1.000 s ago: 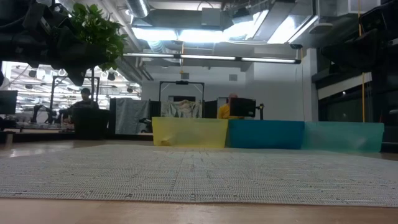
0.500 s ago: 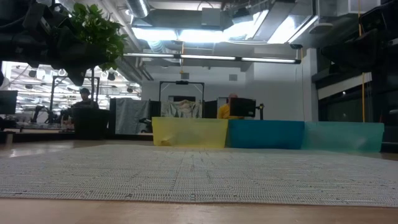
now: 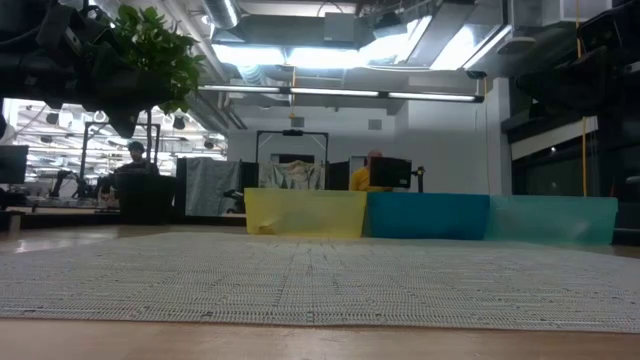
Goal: Pick and place Granola Bars by type
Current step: Return to Home Position
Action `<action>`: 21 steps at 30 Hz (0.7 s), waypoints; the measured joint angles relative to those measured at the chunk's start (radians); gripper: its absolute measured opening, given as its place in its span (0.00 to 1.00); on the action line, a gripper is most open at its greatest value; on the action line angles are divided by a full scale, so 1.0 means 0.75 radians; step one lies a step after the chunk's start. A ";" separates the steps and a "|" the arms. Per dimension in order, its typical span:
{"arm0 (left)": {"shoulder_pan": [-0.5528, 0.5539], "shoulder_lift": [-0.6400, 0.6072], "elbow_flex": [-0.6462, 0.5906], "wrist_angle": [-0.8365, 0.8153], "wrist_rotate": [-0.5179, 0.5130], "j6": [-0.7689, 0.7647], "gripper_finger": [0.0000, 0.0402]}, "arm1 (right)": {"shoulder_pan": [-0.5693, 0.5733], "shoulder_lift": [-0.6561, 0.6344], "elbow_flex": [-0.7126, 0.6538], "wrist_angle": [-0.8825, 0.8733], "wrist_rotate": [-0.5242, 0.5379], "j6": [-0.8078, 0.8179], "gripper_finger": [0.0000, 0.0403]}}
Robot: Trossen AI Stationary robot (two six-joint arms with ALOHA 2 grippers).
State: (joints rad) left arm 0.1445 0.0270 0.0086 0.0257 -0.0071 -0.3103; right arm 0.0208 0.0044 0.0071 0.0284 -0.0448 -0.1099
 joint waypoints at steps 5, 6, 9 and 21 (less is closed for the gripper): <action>0.000 0.000 0.000 -0.001 0.000 0.000 0.20 | 0.000 0.000 0.000 0.000 0.000 -0.001 0.07; 0.000 0.000 0.000 -0.001 0.000 0.000 0.20 | 0.000 0.000 0.000 0.000 0.000 0.000 0.07; 0.000 0.000 0.000 -0.001 0.000 0.000 0.21 | 0.000 0.000 0.000 0.000 0.000 -0.001 0.07; 0.000 0.000 0.000 0.000 0.000 0.000 0.21 | 0.000 0.000 0.000 0.000 0.000 -0.001 0.07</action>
State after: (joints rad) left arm 0.1444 0.0273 0.0086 0.0254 -0.0073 -0.3101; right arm 0.0208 0.0044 0.0071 0.0284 -0.0448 -0.1104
